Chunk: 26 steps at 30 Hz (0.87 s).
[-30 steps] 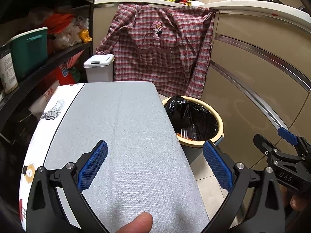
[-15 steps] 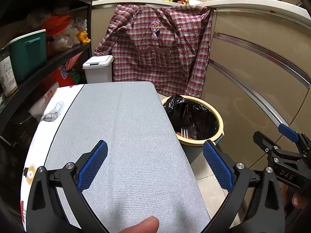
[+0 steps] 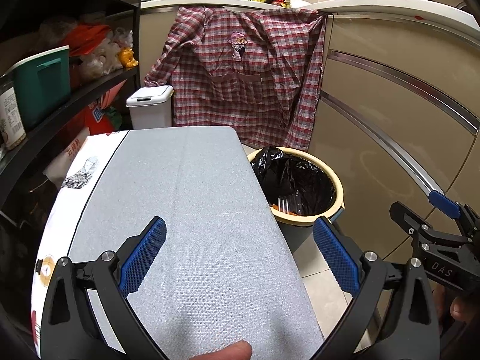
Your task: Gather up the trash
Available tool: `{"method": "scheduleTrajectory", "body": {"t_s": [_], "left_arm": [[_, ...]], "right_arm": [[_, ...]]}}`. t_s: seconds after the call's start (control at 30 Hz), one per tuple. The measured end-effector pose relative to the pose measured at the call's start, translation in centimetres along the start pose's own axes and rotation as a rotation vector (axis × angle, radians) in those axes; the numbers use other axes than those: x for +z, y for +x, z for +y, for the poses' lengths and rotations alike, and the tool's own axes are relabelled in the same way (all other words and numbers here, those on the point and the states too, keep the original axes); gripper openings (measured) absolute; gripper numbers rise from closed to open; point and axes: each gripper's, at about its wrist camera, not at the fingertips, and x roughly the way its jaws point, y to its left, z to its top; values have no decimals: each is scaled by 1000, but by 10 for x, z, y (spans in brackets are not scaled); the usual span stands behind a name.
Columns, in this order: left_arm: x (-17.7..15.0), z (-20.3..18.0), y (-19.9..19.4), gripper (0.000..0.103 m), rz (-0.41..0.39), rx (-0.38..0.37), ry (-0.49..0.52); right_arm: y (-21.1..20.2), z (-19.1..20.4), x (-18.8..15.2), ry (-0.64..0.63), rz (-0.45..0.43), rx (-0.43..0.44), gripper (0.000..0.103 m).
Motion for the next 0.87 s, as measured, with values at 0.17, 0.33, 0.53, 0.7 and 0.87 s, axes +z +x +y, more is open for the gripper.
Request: {"method": "scheduleTrajectory", "body": {"t_s": [0.17,0.33,0.53,0.7,0.87], "left_arm": [[0,-2,2,95,1,-1,2],[0,-4,2,95,-1,-2,4],[-1,-4,-1,95,-20,-8,6],[-1,-5,-1,95,-17,-7,5],[-2,-1,0,95,-6,-7,-4]], "right_arm": [[0,0,0,0,-1,0,98],[0,-1,1,-2,-2,0,98],[0,-1,0,-1,-2,1,98],[-1,-1,0,-2,-1,1,98],[-1,-1,0,-1,-1,1,98]]}}
